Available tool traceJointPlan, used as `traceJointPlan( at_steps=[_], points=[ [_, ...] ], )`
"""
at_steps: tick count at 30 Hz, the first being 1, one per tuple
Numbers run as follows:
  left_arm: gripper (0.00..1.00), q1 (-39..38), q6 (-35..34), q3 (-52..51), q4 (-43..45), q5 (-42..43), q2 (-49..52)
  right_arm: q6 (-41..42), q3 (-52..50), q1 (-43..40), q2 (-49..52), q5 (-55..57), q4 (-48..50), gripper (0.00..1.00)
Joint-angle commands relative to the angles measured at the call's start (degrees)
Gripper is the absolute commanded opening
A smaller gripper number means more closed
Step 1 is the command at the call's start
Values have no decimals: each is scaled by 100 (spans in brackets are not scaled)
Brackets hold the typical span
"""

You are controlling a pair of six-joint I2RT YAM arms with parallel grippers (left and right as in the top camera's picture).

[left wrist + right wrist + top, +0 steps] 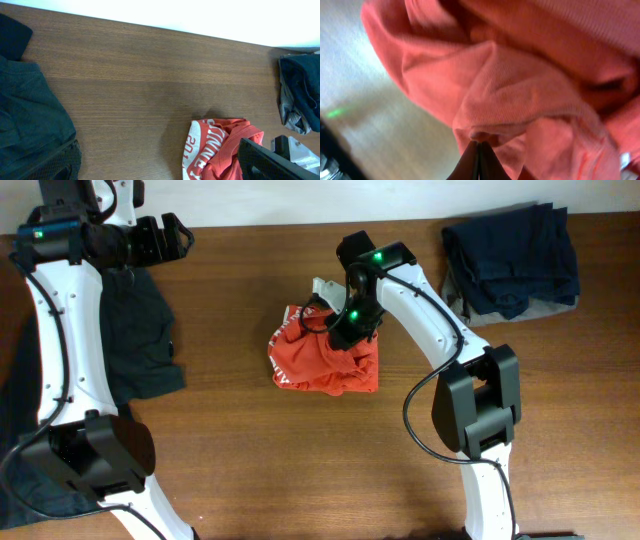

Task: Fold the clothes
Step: 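Tuck and adjust the folded shirt bundle with the right gripper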

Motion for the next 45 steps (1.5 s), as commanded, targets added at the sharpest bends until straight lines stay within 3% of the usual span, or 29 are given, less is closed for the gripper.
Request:
traceJointPlan(
  at_steps=[1,7,9,14,22,25,29,32,34,41,45],
  points=[
    [99,-2,98,46,-4,2,-153,7,-39,-7,-114,74,-282,4],
    [99,-2,208,46,-4,4,-153,295,-39,-31,-114,966,-1060,4],
    [99,-2,225,46,-4,2,-153,916,-42,-162,-114,1497,-1543,4],
    [99,-2,273,46,-2,0,-153,1886,-138,-540,-111,1545,-1825,4],
    [99,-2,356,46,35,0,-153,1871,-173,-588,-387,1152,-1915,4],
    [99,-2,358,46,42,0,-153,1873,-173,-586,-610,1001,-1891,16],
    [99,-2,358,46,42,0,-153,1862,33,-509,-831,708,-1478,29],
    [99,-2,402,46,39,2,-153,1602,96,-258,-844,538,-938,51],
    [99,-2,446,46,39,0,-153,1587,94,-59,-793,535,-584,57],
    [99,-2,444,46,37,2,-153,1897,59,645,-330,817,710,57],
    [99,-2,444,46,39,2,-153,1932,57,686,-35,793,1169,51]
  ],
)
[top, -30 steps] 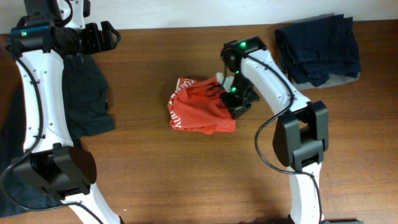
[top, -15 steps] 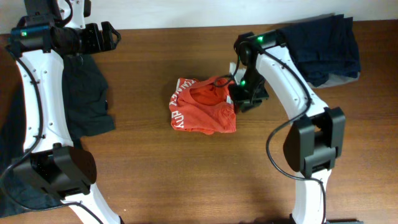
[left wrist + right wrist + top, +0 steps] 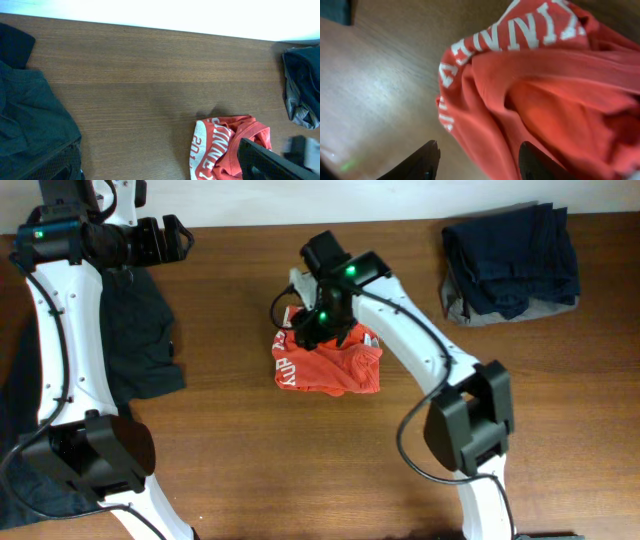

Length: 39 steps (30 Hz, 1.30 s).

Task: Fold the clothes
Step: 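Tuck and adjust the folded shirt bundle with the right gripper, then grasp the red shirt bundle's right side with the right gripper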

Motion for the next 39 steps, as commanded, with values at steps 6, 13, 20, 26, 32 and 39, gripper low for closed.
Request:
traceJointPlan(
  at_steps=[6,13,20,26,32,39],
  points=[
    [99,-2,136,46,9,20,-153,111,35,-13,522,76,874,39],
    [99,-2,136,46,9,20,-153,114,37,-20,520,76,1034,4],
    [99,-2,136,46,9,20,-153,367,44,-531,48,98,734,4],
    [99,-2,136,46,9,20,-153,341,44,-1274,-179,70,566,4],
    [99,-2,136,46,9,20,-153,262,44,-1690,-173,52,516,5],
    [99,-2,136,46,9,17,-153,197,44,-1749,-186,52,245,60]
  ],
)
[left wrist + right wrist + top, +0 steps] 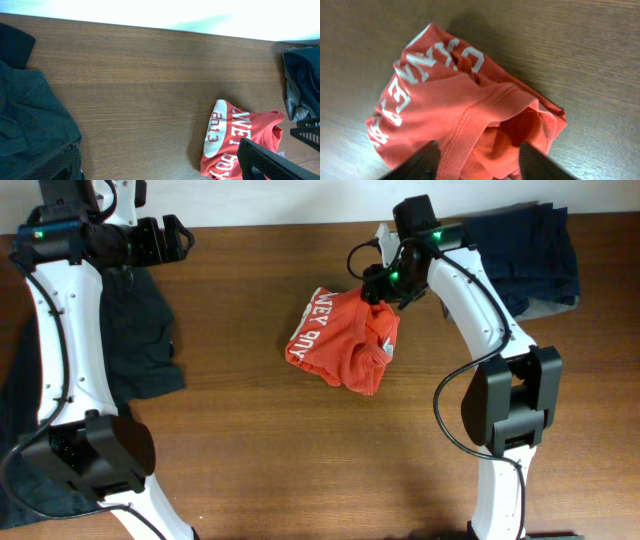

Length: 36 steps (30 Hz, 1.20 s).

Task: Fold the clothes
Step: 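Grasp the red shirt bundle's right side with the right gripper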

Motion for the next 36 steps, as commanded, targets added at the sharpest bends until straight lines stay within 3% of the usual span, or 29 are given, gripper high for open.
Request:
traceJointPlan(
  at_steps=[1,7,13,24,31,36],
  points=[
    [99,-2,136,46,7,20,-153,-31,46,17,-208,26,-199,61],
    [99,-2,188,46,-7,20,-153,568,44,26,-289,4,-817,61],
    [99,-2,225,46,-7,17,-153,780,-282,319,-240,-55,-892,52],
    [99,-2,223,46,-26,17,-153,-197,-1213,597,-240,-101,-372,43],
    [99,-2,225,46,-26,17,-153,-188,-1128,588,-341,-136,-479,26],
    [99,-2,225,46,-28,-129,-153,-79,-809,588,-553,-190,-1303,11]
  ],
)
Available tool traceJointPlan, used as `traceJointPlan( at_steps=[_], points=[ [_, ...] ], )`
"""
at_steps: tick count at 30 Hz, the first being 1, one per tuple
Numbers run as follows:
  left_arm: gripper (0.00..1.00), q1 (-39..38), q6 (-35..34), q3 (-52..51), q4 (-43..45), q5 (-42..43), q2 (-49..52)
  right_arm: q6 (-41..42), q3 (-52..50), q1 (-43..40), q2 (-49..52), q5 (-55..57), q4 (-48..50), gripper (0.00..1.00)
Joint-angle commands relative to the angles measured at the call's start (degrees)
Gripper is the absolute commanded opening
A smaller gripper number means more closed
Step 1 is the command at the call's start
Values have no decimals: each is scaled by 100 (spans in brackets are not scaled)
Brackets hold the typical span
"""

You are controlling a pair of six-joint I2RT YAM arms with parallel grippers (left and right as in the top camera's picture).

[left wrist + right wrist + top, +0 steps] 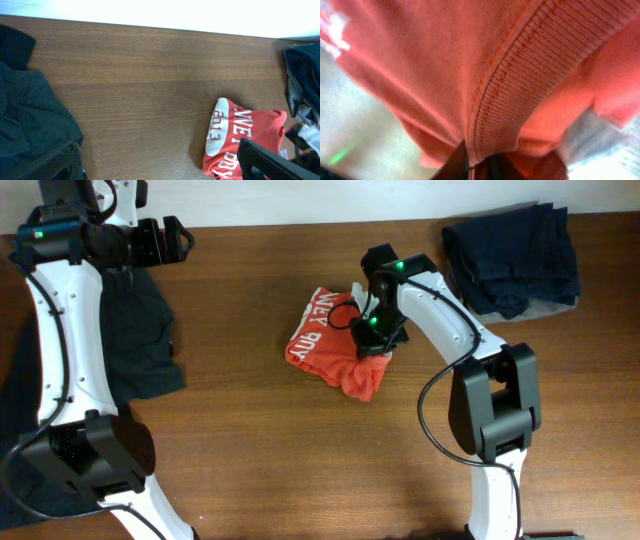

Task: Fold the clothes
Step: 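Grasp the red shirt bundle's right side with the right gripper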

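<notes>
A crumpled red shirt point(330, 345) with white lettering lies mid-table; its near edge also shows in the left wrist view point(240, 140). My right gripper point(373, 333) is down on the shirt's right side. In the right wrist view red cloth fills the frame, and the gripper point(480, 167) is shut on a ribbed hem point(520, 85) of the red shirt. My left gripper point(175, 237) hangs open at the far left above bare wood, its fingers point(265, 160) wide apart and holding nothing.
A dark green garment point(135, 330) lies spread along the left edge under my left arm. A pile of dark blue clothes point(510, 250) sits at the far right corner, with a grey piece beneath it.
My right gripper was open above the shirt's far right edge; now it is lower, on the shirt's right side, shut on the ribbed hem. The shirt has barely shifted. The left arm is unchanged.
First my right gripper was shut on the bunched red shirt. Then it hung open over the shirt's far left part. Later the shirt lay further right and turned, the gripper open beside it. Now it grips the hem.
</notes>
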Motion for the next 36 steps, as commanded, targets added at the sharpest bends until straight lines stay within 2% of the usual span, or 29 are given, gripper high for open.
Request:
traceJointPlan(
  at_steps=[1,3,8,10,12,13,16,20,23,31,36],
  points=[
    [99,-2,114,46,-4,-107,-153,151,323,-9,-501,-81,-376,8],
    [99,-2,114,46,-4,-107,-153,273,323,-4,-570,-107,-636,4],
    [99,-2,114,46,-4,-107,-153,299,251,-4,-577,-74,-859,5],
    [99,-2,116,46,-4,-107,-153,433,219,-11,-577,11,-850,16],
    [99,-2,116,46,-4,-107,-153,533,184,-15,-577,140,-848,41],
    [99,-2,116,46,-4,-107,-153,562,164,-35,-577,289,-855,60],
    [99,-2,116,46,-4,-107,-153,704,164,-125,-577,452,-850,61],
    [99,-2,116,46,-2,-107,-153,750,138,-481,-577,592,-352,63],
    [99,-2,116,46,-2,-107,-153,678,-66,-680,-573,557,216,70],
    [99,-2,116,46,-2,-107,-153,417,-1250,-1217,-476,-691,1521,77],
    [99,-2,116,46,-2,-109,-153,256,-2044,-1329,-459,-1633,2389,88]
  ],
)
